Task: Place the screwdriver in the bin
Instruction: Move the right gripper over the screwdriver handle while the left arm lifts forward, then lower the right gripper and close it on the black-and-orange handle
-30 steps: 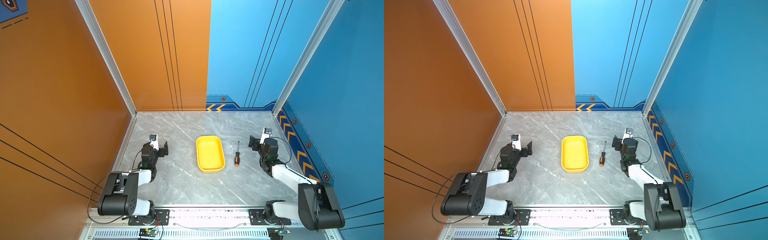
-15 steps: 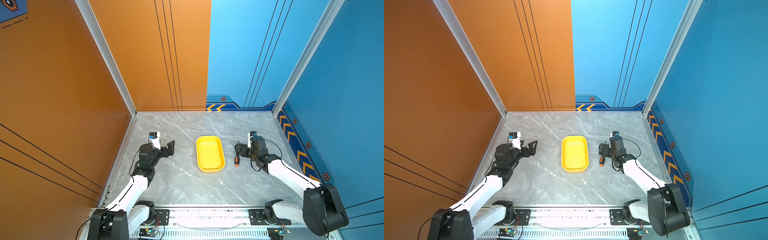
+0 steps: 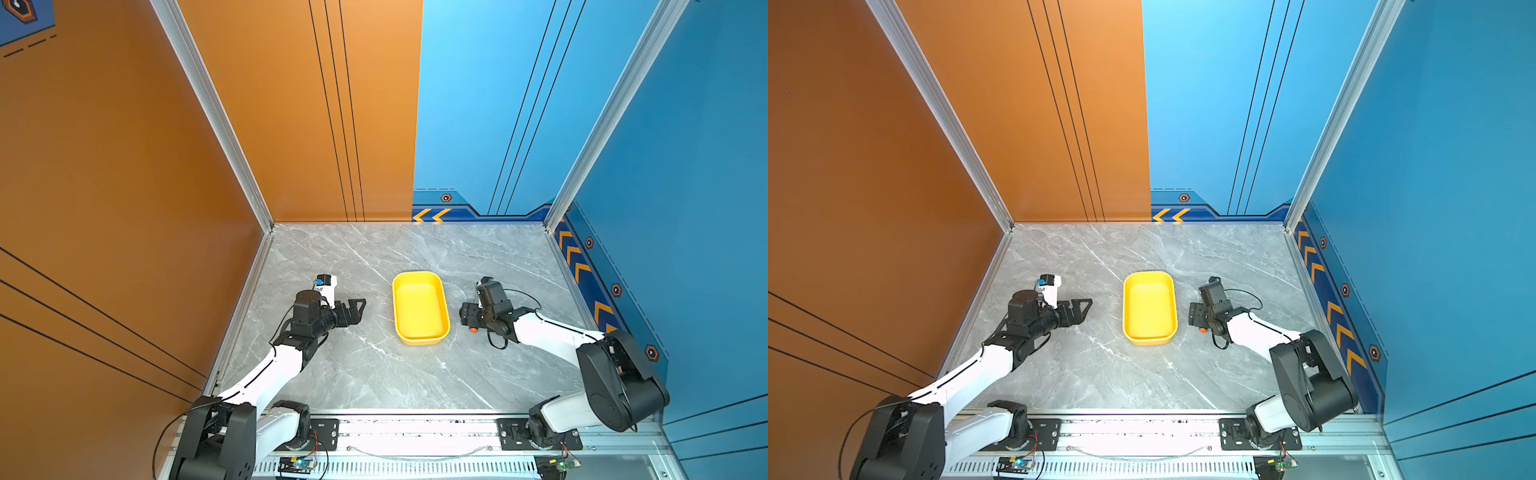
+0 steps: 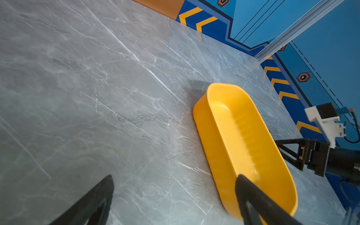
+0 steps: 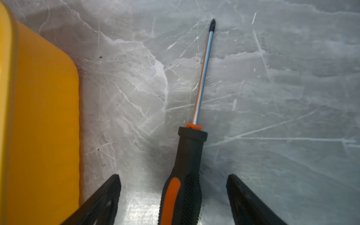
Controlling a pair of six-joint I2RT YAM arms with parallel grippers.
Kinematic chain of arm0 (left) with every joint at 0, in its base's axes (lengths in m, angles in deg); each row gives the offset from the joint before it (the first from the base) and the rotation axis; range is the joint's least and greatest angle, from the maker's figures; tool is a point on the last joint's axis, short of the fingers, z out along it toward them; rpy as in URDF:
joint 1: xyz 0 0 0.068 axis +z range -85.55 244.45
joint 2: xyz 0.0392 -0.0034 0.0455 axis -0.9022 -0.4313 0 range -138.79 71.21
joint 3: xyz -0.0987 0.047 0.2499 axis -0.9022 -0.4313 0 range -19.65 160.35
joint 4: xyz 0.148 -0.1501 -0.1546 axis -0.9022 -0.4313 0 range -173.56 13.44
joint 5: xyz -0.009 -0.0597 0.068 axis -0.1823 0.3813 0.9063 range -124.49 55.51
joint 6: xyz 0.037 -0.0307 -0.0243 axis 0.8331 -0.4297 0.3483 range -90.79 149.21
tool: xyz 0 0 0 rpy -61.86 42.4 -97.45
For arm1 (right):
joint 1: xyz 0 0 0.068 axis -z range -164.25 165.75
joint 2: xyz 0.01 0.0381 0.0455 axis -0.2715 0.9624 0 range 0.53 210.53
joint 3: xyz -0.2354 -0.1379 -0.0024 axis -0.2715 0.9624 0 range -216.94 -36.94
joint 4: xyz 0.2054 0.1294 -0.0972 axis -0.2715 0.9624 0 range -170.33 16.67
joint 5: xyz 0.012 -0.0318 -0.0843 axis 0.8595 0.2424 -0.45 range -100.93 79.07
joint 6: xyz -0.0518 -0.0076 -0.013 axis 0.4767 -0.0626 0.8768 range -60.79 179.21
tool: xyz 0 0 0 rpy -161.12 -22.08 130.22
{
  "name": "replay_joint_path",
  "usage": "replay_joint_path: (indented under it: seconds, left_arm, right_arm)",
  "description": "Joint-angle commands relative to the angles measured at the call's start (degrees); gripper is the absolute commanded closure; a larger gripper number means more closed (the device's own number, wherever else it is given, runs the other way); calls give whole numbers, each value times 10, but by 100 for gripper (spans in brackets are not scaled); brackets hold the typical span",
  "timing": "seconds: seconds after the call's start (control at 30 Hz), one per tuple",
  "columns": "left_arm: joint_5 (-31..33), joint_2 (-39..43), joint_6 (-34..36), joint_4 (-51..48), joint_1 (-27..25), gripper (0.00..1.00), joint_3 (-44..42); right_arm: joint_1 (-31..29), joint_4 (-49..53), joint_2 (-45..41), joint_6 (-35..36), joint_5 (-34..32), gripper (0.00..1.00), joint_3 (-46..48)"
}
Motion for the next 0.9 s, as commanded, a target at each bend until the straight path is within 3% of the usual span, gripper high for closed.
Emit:
replay_joint_path:
  seconds: [0.0,0.33,0.87]
  left_arm:
    - [-20,-7,-13,-8,-8,2,9]
    - [-35,-17,-21,-7,-13,2,11]
    - [-46,-34,-23,-8,-17,2,17]
  right_arm:
    - [-11,-2,8,-13,-37,19,2]
    - [-15,-3,28,-8,-49,38,5]
    - [-15,10,43,-3,-36,80,-4]
